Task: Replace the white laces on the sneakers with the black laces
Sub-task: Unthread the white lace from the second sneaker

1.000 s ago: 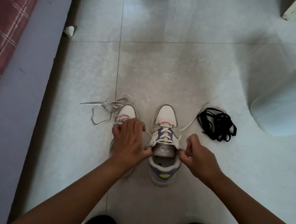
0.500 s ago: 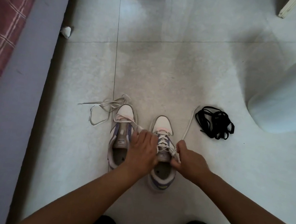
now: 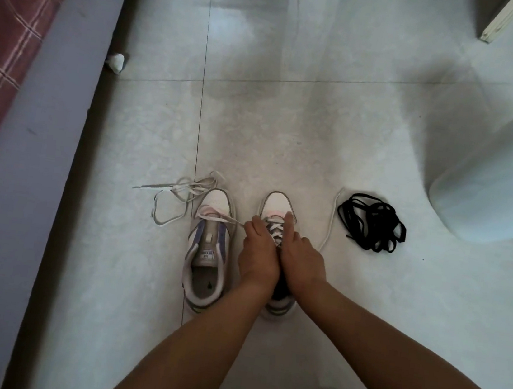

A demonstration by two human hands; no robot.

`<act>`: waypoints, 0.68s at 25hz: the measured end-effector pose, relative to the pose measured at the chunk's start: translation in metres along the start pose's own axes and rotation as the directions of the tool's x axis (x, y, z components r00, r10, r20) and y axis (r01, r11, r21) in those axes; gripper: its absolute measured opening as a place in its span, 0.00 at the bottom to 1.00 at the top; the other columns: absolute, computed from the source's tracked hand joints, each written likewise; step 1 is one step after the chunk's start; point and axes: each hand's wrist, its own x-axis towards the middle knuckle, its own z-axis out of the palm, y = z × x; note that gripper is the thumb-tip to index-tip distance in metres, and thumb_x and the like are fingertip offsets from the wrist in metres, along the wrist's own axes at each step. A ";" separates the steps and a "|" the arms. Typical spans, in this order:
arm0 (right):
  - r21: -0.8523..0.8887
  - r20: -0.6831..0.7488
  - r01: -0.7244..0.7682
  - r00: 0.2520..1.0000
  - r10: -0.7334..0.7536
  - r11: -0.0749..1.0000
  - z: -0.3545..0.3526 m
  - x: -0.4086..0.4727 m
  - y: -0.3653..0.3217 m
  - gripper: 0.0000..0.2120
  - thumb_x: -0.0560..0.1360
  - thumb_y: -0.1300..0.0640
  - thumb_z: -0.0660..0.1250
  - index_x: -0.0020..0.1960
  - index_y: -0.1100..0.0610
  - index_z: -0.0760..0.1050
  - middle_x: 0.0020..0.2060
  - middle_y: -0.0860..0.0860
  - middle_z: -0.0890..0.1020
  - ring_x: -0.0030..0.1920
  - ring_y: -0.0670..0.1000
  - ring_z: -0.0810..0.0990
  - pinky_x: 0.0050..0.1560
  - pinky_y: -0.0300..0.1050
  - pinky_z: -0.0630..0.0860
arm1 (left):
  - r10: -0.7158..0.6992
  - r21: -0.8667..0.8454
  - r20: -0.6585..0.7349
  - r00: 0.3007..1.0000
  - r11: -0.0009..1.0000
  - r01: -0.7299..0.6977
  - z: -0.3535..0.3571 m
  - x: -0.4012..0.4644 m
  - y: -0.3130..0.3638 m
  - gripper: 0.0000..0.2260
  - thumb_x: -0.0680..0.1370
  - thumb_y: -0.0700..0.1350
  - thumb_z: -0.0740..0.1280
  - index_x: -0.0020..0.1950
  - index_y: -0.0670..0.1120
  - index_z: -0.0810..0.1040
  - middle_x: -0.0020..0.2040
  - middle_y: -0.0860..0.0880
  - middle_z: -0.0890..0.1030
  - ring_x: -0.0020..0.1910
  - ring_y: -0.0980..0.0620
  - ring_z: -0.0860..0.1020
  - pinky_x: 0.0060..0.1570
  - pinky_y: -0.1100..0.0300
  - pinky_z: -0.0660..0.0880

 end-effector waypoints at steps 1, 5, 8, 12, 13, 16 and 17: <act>0.003 -0.002 0.005 1.000 -0.005 1.000 0.000 0.002 -0.002 0.31 0.80 0.60 0.53 0.76 0.60 0.38 0.61 0.58 0.72 0.57 0.57 0.73 0.48 0.51 0.73 | 0.021 0.032 -0.001 1.000 0.999 -0.021 0.000 0.006 -0.001 0.16 0.82 0.40 0.52 0.70 0.40 0.58 0.63 0.43 0.67 0.55 0.48 0.77 0.46 0.57 0.74; 0.313 -0.017 -0.070 0.997 0.079 0.947 -0.023 0.012 0.010 0.29 0.79 0.57 0.57 0.75 0.56 0.49 0.60 0.60 0.73 0.55 0.61 0.76 0.48 0.51 0.73 | 0.121 -0.033 -0.155 0.980 0.991 -0.127 -0.015 0.020 -0.001 0.25 0.77 0.39 0.61 0.72 0.39 0.59 0.64 0.40 0.68 0.57 0.43 0.73 0.50 0.53 0.72; 0.484 -0.180 0.010 0.980 0.089 0.875 -0.047 0.010 0.032 0.27 0.75 0.57 0.63 0.70 0.53 0.58 0.56 0.56 0.76 0.50 0.59 0.79 0.43 0.48 0.72 | 0.210 -0.104 -0.237 0.948 0.965 -0.239 -0.039 0.022 0.004 0.27 0.74 0.40 0.67 0.72 0.39 0.64 0.62 0.40 0.72 0.56 0.41 0.74 0.44 0.49 0.74; 0.563 -0.308 0.050 0.939 0.154 0.825 -0.072 0.004 0.033 0.29 0.72 0.56 0.69 0.65 0.45 0.55 0.41 0.45 0.74 0.38 0.51 0.76 0.36 0.44 0.68 | 0.361 -0.059 -0.327 0.873 0.914 -0.401 -0.082 0.028 0.004 0.29 0.68 0.36 0.71 0.68 0.40 0.68 0.65 0.38 0.69 0.60 0.39 0.71 0.41 0.50 0.75; 0.591 -0.319 0.060 0.933 0.166 0.804 -0.078 0.008 0.031 0.28 0.71 0.56 0.69 0.63 0.44 0.56 0.40 0.44 0.74 0.37 0.50 0.76 0.35 0.44 0.69 | 0.399 -0.037 -0.343 0.850 0.899 -0.437 -0.092 0.034 0.002 0.29 0.67 0.36 0.72 0.67 0.41 0.69 0.65 0.39 0.68 0.60 0.38 0.70 0.41 0.50 0.75; 0.620 -0.248 0.056 0.960 0.128 0.783 -0.089 0.012 0.032 0.23 0.71 0.60 0.67 0.59 0.47 0.61 0.36 0.45 0.75 0.36 0.50 0.77 0.35 0.45 0.70 | 0.328 -0.147 -0.223 0.918 0.920 -0.364 -0.101 0.042 -0.004 0.25 0.70 0.42 0.70 0.65 0.48 0.65 0.62 0.45 0.67 0.59 0.43 0.70 0.43 0.49 0.73; 0.615 -0.195 0.043 0.976 0.099 0.788 -0.089 0.010 0.033 0.20 0.70 0.61 0.66 0.58 0.48 0.63 0.35 0.46 0.76 0.36 0.51 0.77 0.35 0.45 0.70 | 0.296 -0.192 -0.166 0.941 0.926 -0.325 -0.095 0.039 -0.008 0.23 0.71 0.44 0.69 0.63 0.49 0.65 0.60 0.46 0.68 0.58 0.44 0.71 0.45 0.49 0.73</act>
